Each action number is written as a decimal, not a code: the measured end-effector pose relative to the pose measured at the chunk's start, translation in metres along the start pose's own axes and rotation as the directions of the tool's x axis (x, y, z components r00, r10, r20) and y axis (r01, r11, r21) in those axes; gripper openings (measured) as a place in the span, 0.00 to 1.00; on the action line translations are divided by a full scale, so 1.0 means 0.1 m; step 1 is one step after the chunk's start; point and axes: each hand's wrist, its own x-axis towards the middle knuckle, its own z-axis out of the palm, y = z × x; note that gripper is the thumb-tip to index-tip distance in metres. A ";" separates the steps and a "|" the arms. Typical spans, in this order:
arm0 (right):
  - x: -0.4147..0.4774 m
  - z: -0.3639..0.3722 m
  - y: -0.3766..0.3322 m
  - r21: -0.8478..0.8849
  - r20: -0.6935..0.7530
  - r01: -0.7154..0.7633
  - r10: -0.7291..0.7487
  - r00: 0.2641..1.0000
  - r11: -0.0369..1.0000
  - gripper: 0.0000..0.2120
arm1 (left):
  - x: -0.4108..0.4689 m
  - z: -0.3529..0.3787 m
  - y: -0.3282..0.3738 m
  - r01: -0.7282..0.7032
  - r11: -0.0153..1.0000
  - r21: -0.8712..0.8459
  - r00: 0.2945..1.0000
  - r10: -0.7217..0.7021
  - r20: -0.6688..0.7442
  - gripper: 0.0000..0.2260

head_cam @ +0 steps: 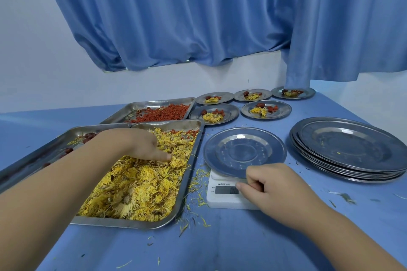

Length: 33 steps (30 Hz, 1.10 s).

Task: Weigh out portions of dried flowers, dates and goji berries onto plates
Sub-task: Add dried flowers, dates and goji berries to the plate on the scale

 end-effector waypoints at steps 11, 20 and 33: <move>0.00 0.00 0.01 0.001 -0.007 -0.001 0.001 1.000 1.000 0.21 | -0.14 -0.01 -0.19 -0.122 0.989 -0.079 0.981 0.109 -0.160 0.12; 0.00 0.01 0.01 0.005 -0.027 0.008 -0.008 1.000 1.000 0.21 | -0.22 -0.15 -0.37 -0.217 0.904 -0.368 0.934 0.082 -0.349 0.11; 0.02 -0.04 0.09 0.072 -0.127 -0.019 0.028 0.992 0.997 0.19 | -0.02 -0.25 0.49 -0.495 0.668 -0.555 0.821 0.150 -0.551 0.19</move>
